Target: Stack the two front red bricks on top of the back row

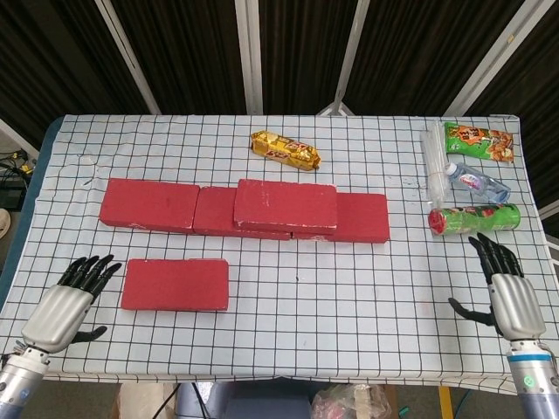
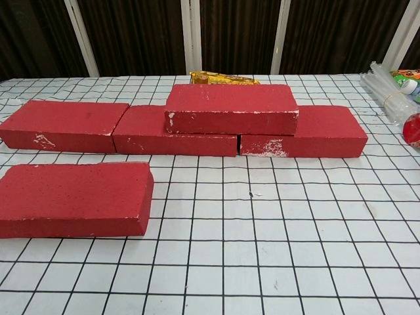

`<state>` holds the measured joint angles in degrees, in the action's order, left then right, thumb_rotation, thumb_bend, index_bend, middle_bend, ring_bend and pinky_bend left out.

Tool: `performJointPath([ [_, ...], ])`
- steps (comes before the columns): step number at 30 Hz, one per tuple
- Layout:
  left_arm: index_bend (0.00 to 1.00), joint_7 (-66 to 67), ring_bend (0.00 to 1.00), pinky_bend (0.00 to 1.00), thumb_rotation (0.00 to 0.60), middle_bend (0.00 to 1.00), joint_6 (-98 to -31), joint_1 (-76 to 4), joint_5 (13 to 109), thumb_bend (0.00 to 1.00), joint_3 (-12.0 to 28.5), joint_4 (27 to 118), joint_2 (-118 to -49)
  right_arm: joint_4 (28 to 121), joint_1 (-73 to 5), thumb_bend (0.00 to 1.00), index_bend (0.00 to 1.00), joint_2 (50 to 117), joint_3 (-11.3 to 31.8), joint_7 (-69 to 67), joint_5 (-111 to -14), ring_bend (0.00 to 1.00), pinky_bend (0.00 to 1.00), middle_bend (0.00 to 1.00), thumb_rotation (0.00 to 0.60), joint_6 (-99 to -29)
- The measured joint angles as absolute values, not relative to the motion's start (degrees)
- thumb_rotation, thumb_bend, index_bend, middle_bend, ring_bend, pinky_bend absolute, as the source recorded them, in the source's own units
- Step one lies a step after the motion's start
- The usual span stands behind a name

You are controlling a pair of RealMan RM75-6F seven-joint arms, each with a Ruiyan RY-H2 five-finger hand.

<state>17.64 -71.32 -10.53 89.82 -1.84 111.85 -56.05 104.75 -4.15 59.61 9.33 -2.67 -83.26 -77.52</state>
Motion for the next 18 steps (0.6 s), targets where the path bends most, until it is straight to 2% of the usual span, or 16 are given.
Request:
performJointPath([
  [5,0.00,18.87,0.00,0.00,0.600,0.00,-68.08,-12.45,85.92,0.00,-1.33,111.99,-57.78,102.61,-2.56,0.22,0.00,63.36,7.40,-0.19,-86.04,0.00,0.00,0.00,0.600,-82.04],
  [18,0.00,32.50,0.00,0.00,0.600,0.00,-63.73,-17.88,72.46,0.00,2.12,113.11,-65.18,102.58,-3.58,0.22,0.00,62.28,5.74,-0.12,-84.71,0.00,0.00,0.00,0.600,-79.61],
])
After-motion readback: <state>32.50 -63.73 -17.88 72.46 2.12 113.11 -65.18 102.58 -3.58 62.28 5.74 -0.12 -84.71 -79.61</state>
